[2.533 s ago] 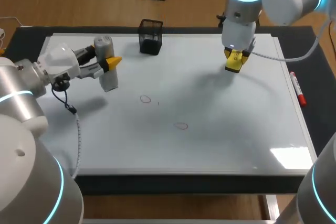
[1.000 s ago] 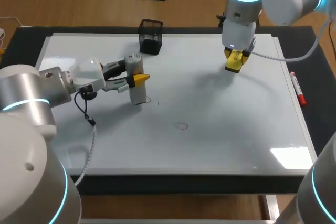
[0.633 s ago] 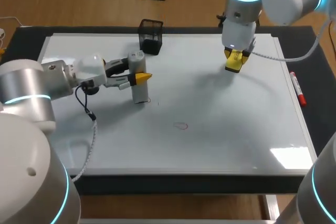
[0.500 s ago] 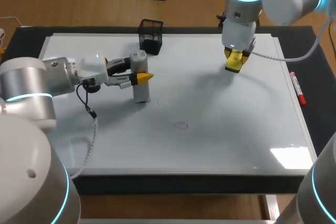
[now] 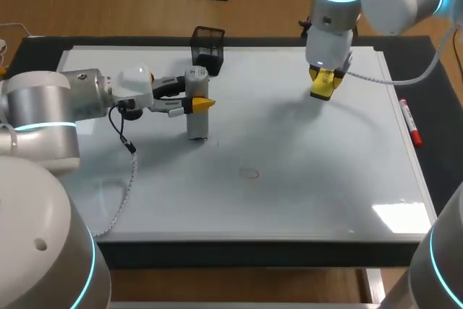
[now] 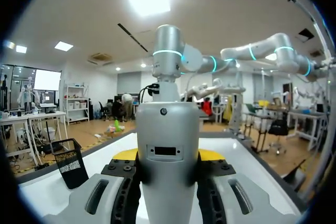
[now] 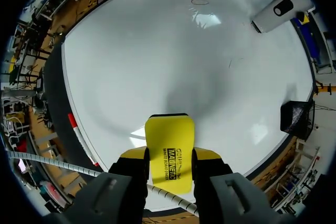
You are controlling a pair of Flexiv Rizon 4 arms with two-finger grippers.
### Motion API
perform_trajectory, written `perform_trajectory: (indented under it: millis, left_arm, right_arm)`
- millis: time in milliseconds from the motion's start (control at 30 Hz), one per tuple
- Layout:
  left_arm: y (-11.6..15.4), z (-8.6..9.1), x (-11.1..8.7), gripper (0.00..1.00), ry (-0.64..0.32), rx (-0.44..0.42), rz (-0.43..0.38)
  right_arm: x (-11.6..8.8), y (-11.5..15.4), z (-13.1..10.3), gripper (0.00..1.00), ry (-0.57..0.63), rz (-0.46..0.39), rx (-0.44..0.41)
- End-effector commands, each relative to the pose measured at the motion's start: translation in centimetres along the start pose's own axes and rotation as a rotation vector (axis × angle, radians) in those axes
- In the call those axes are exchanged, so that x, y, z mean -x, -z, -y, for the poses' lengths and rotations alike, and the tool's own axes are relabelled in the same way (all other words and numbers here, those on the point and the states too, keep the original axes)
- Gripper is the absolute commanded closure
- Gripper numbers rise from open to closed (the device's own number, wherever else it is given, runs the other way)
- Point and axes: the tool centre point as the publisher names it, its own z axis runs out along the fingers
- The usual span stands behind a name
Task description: Pick up the inspection probe, press it on each red-marked spot on the whiteboard one by one, put down the probe, pick up the eraser, and wipe off all the red marks.
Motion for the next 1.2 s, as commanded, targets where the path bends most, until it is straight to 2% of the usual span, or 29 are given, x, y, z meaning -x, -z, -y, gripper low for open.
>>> perform_trajectory:
  millis: [33,667,1200]
  left_arm:
    - [0.1,-0.2,0.2,1.0,0.006,-0.003,-0.017]
    - [0.6,-1.4,-0.3,1.0,-0.002,-0.004,-0.025]
    - [0.7,-1.2,-0.5,1.0,-0.01,-0.008,-0.027]
  right_arm:
    - [0.0,0.1,0.1,1.0,0.001,-0.003,-0.001]
    - [0.0,0.1,0.1,1.0,0.001,-0.003,-0.001]
    - [0.0,0.1,0.1,1.0,0.001,-0.003,-0.001]
